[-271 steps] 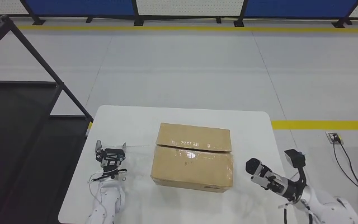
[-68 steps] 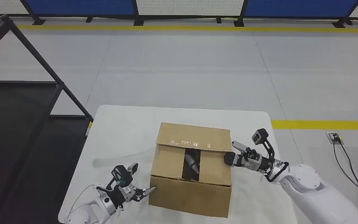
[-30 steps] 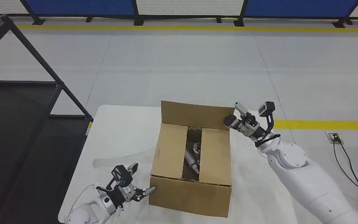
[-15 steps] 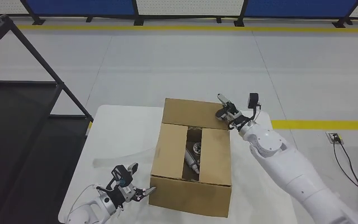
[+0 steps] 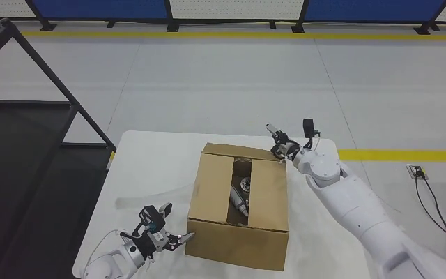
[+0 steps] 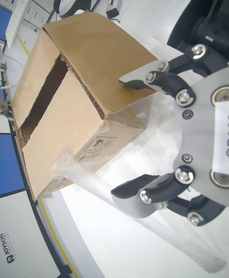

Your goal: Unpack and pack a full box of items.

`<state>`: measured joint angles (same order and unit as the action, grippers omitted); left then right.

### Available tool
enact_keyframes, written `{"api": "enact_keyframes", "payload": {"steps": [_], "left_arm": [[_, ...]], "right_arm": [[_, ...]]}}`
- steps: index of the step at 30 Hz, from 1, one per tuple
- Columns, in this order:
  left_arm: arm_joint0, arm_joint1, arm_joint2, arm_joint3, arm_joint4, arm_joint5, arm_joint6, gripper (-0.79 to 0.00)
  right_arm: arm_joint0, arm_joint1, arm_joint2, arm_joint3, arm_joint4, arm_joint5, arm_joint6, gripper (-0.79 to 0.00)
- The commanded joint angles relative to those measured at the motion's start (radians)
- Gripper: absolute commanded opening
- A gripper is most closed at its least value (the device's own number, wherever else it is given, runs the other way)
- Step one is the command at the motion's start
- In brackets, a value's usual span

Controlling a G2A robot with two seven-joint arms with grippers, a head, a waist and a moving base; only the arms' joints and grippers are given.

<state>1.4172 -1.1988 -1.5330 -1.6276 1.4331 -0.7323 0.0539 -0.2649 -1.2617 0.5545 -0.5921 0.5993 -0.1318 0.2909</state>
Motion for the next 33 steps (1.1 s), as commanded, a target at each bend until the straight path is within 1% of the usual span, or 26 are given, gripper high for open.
{"api": "enact_keyframes", "payload": {"steps": [1, 4, 7, 11, 13, 16, 17, 19, 22, 25, 27, 29, 31, 33], "left_arm": [[0.000, 0.000, 0.000, 0.000, 0.000, 0.000, 0.000, 0.000], [0.000, 0.000, 0.000, 0.000, 0.000, 0.000, 0.000, 0.000], [0.000, 0.000, 0.000, 0.000, 0.000, 0.000, 0.000, 0.000], [0.000, 0.000, 0.000, 0.000, 0.000, 0.000, 0.000, 0.000], [0.004, -0.001, 0.000, -0.005, -0.022, 0.014, 0.007, 0.000], [0.008, 0.001, -0.013, -0.006, -0.090, 0.012, 0.015, 0.000], [0.009, 0.001, -0.018, -0.004, -0.120, 0.006, 0.013, 0.000], [0.010, 0.003, -0.029, 0.000, -0.190, -0.015, 0.005, 0.000], [0.008, 0.007, -0.050, 0.016, -0.317, -0.068, -0.027, 0.000], [-0.007, 0.011, -0.072, 0.041, -0.428, -0.056, -0.091, 0.000], [-0.020, 0.013, -0.085, 0.049, -0.449, 0.006, -0.137, 0.000], [-0.026, 0.012, -0.081, 0.046, -0.435, 0.073, -0.157, 0.000], [-0.028, 0.012, -0.072, 0.038, -0.381, 0.132, -0.158, 0.000], [-0.026, 0.010, -0.050, 0.035, -0.327, 0.176, -0.140, 0.000]], "right_arm": [[0.005, -0.008, 0.006, 0.020, 0.002, 0.005, 0.010, 0.000], [0.010, -0.019, 0.024, 0.051, 0.019, -0.004, 0.027, 0.000], [0.011, -0.026, 0.045, 0.072, 0.029, -0.043, 0.021, 0.000], [0.002, -0.030, 0.081, 0.071, 0.044, -0.143, 0.017, 0.000], [-0.010, -0.029, 0.101, 0.052, 0.057, -0.202, 0.038, 0.000], [-0.034, -0.024, 0.128, 0.013, 0.070, -0.281, 0.110, 0.000], [-0.045, -0.022, 0.137, -0.010, 0.085, -0.300, 0.154, 0.000], [-0.069, -0.015, 0.168, -0.052, 0.152, -0.320, 0.298, 0.000], [-0.088, 0.001, 0.210, -0.088, 0.205, -0.310, 0.461, 0.000], [-0.105, 0.015, 0.240, -0.131, 0.224, -0.273, 0.594, 0.000], [-0.114, 0.024, 0.243, -0.160, 0.188, -0.235, 0.653, 0.000], [-0.123, 0.032, 0.244, -0.195, 0.137, -0.202, 0.674, 0.000], [-0.134, 0.041, 0.246, -0.236, 0.103, -0.147, 0.712, 0.000], [-0.142, 0.047, 0.261, -0.251, 0.105, -0.137, 0.718, 0.000]]}}
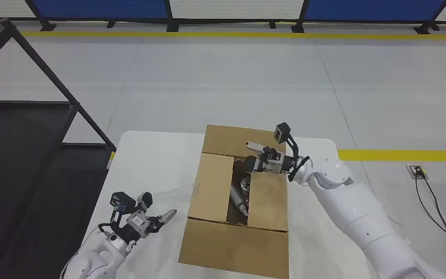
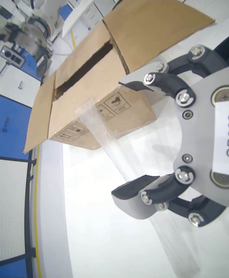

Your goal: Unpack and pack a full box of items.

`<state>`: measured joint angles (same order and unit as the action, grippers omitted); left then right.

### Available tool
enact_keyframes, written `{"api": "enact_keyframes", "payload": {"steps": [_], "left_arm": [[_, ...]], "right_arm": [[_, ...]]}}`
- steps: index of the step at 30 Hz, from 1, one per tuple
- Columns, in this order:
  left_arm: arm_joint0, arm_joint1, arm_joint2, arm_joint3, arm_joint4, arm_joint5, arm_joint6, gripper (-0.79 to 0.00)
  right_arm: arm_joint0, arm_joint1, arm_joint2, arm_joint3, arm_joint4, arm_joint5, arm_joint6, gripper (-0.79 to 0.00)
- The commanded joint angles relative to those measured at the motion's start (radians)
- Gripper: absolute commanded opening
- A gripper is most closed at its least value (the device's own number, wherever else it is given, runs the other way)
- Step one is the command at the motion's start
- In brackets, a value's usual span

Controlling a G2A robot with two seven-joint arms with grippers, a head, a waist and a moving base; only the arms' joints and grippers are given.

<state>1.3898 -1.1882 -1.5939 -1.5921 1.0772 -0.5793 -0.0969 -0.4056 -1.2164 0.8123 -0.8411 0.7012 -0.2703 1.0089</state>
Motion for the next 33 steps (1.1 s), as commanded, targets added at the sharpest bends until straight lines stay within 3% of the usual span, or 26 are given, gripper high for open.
{"api": "enact_keyframes", "payload": {"steps": [1, 9, 18, 33], "left_arm": [[0.002, -0.002, 0.024, 0.001, 0.046, 0.038, 0.021, 0.000], [-0.019, -0.010, 0.108, 0.025, 0.156, 0.138, 0.060, 0.000], [-0.037, -0.011, 0.144, 0.030, 0.176, 0.140, 0.056, 0.000], [-0.010, -0.005, 0.160, -0.004, 0.192, 0.119, 0.079, 0.000]], "right_arm": [[-0.001, 0.001, 0.003, -0.002, 0.003, 0.001, 0.000, 0.000], [-0.021, 0.000, -0.005, -0.024, -0.022, 0.020, -0.028, 0.000], [-0.021, -0.020, -0.061, -0.067, -0.179, 0.189, -0.135, 0.000], [0.009, -0.060, -0.100, -0.035, -0.254, 0.216, -0.085, 0.000]]}}
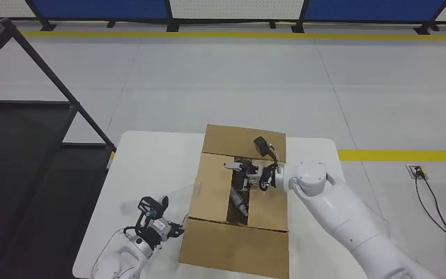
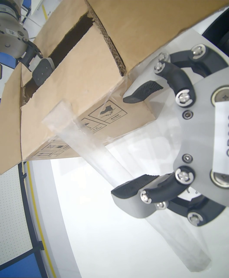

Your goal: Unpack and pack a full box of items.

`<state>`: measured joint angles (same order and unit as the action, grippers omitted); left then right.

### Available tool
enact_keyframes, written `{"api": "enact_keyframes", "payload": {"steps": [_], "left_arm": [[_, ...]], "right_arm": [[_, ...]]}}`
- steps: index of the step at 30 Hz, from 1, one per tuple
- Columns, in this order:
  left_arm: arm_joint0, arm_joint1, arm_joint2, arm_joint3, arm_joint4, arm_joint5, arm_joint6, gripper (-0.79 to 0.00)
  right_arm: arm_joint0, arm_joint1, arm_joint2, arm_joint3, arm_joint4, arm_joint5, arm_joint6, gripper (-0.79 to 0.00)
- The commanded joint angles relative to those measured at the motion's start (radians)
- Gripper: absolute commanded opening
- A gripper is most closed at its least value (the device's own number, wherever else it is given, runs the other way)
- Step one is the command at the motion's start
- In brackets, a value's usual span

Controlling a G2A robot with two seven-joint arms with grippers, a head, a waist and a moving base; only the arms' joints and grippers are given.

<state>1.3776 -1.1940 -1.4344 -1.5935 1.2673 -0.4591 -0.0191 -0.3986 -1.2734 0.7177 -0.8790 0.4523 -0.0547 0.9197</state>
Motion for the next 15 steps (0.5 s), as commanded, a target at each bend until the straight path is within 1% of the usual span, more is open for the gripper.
{"api": "enact_keyframes", "payload": {"steps": [1, 7, 15], "left_arm": [[0.005, 0.001, 0.002, -0.005, 0.005, -0.001, 0.004, 0.000], [0.015, 0.003, -0.001, -0.011, 0.019, 0.017, 0.018, 0.000], [0.006, 0.009, -0.060, 0.023, -0.028, 0.035, 0.029, 0.000]], "right_arm": [[0.004, -0.008, -0.011, 0.007, -0.010, 0.000, 0.005, 0.000], [0.020, -0.034, -0.025, 0.049, -0.005, -0.019, 0.007, 0.000], [0.037, -0.066, -0.031, 0.103, 0.014, -0.053, 0.021, 0.000]]}}
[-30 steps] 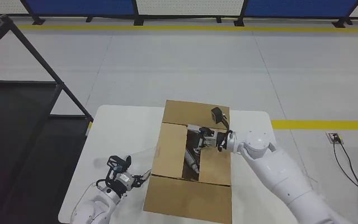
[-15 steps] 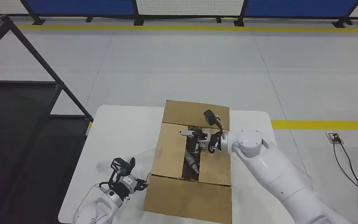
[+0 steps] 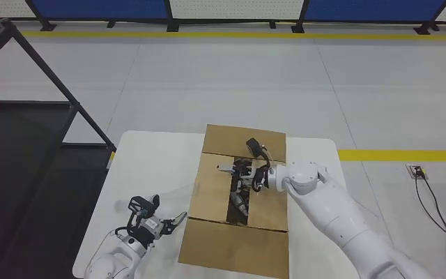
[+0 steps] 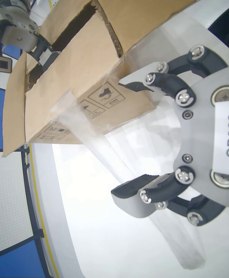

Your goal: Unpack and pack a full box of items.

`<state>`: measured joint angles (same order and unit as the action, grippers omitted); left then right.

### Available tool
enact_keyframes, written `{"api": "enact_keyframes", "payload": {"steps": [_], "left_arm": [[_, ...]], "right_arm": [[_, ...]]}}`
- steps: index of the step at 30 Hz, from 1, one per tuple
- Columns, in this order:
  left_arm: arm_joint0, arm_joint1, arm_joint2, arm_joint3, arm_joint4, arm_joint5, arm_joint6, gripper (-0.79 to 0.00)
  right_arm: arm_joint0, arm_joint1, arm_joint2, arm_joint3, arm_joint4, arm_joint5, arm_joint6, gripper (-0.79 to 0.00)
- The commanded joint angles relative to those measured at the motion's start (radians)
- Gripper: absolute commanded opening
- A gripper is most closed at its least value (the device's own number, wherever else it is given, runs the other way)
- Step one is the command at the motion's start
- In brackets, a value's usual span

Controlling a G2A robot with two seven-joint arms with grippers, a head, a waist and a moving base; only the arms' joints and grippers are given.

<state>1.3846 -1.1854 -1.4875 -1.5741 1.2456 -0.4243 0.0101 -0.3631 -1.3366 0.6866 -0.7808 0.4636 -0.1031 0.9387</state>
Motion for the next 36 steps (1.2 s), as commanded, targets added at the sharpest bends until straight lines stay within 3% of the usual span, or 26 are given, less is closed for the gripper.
{"api": "enact_keyframes", "payload": {"steps": [1, 17, 27, 36], "left_arm": [[-0.002, 0.002, -0.013, 0.006, -0.014, -0.001, -0.001, 0.000], [0.018, 0.013, -0.085, -0.007, -0.084, -0.018, 0.027, 0.000], [0.138, 0.025, -0.132, -0.168, -0.029, -0.089, 0.110, 0.000], [0.144, 0.024, -0.070, -0.243, 0.068, -0.075, 0.122, 0.000]], "right_arm": [[0.004, -0.006, 0.000, 0.010, 0.005, -0.010, 0.005, 0.000], [0.019, -0.048, 0.040, 0.031, 0.076, -0.107, 0.025, 0.000], [0.025, -0.079, 0.040, -0.040, 0.074, -0.154, -0.017, 0.000], [0.045, -0.124, 0.019, -0.048, 0.084, -0.216, -0.055, 0.000]]}}
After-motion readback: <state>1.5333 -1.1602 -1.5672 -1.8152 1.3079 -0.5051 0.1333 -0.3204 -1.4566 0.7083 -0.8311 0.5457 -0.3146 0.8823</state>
